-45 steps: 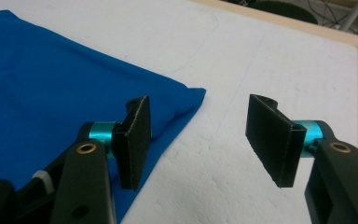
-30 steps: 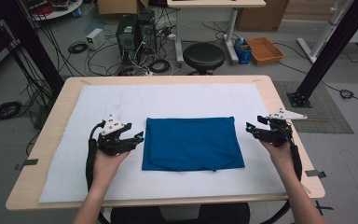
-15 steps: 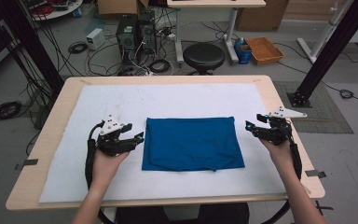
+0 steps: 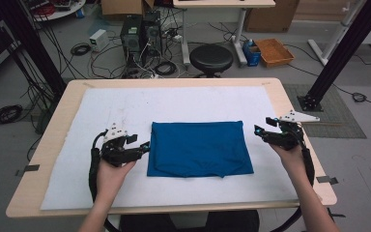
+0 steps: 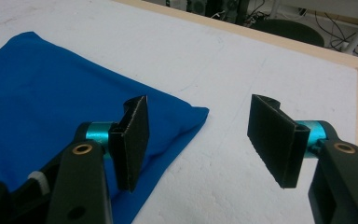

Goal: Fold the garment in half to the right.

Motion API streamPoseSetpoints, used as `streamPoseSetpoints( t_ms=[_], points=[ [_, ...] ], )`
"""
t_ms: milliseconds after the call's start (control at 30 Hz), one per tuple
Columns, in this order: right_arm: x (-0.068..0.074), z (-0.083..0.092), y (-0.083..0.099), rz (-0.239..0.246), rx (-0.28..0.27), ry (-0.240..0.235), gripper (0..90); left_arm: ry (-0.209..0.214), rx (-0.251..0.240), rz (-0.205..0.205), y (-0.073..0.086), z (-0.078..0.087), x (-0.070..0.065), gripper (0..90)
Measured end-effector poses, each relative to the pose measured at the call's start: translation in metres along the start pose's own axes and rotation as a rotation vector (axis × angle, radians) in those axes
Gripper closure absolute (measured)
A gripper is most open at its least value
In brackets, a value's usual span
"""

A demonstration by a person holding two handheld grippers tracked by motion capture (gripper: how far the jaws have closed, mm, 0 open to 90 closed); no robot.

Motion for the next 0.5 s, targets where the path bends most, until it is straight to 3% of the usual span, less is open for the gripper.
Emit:
streamPoseSetpoints(
  t_ms=[133, 333, 500],
  points=[
    [0.002, -0.001, -0.001, 0.005, -0.001, -0.001, 38.8, 0.021, 0.033, 0.100, 0.023, 0.004, 0.006, 40.5],
    [0.006, -0.005, -0.003, 0.013, 0.005, -0.008, 38.8, 0.045, 0.070, 0.197, 0.046, 0.000, 0.008, 40.6],
    [0.013, -0.007, -0.006, 0.031, 0.003, -0.019, 38.9, 0.055, 0.103, 0.227, 0.055, -0.010, -0.001, 41.1]
  ],
)
Point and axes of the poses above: each handheld gripper's, and its own axes: z roughly backward along the jaws, y roughly out of its underside, x roughly to its left, the point moved 9 cm from there along -z, roughly forward along the jaws, and after that the axes turned 10 degrees about z, right-handed, at the moved point
